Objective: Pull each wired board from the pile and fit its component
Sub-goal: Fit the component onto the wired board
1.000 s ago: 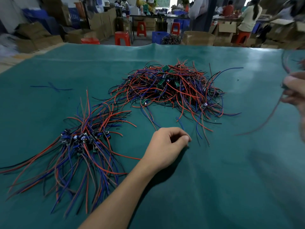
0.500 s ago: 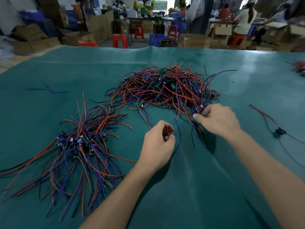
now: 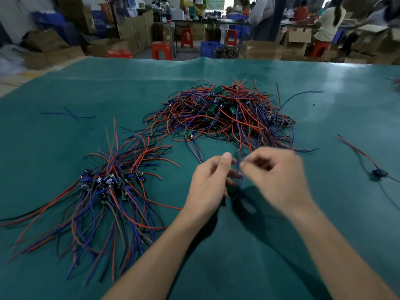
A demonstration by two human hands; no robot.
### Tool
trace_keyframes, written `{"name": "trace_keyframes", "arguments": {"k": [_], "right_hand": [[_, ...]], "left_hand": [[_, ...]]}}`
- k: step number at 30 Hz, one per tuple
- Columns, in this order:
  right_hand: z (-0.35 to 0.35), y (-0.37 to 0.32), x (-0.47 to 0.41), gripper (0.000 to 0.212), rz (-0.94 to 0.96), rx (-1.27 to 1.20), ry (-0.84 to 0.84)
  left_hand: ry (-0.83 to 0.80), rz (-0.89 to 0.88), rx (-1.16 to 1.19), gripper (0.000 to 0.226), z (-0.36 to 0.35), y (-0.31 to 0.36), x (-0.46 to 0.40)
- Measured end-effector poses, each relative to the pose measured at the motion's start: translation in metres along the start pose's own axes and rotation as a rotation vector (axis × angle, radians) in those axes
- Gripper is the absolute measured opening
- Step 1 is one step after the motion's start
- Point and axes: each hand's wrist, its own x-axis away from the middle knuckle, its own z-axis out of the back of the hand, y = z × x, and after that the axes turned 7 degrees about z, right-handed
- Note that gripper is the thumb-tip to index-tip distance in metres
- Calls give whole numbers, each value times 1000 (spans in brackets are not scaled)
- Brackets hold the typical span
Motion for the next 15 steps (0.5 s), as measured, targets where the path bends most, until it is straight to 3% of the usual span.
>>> {"name": "trace_keyframes", "arguments": {"k": [4, 8, 12, 15], "right_hand": [[-20, 0, 12, 16, 74, 8, -98], [-11, 14, 4, 23, -99, -124, 47], [-12, 15, 2, 10, -288, -500, -11], [-14, 13, 3, 11, -325, -656, 11]], "left_hand": [[20, 17, 7, 27, 4, 2, -1], [11, 58, 56, 32, 2, 4, -1], [-156, 28, 5, 34, 4, 2, 3], [-199, 12, -12, 35, 4, 1, 5]]}}
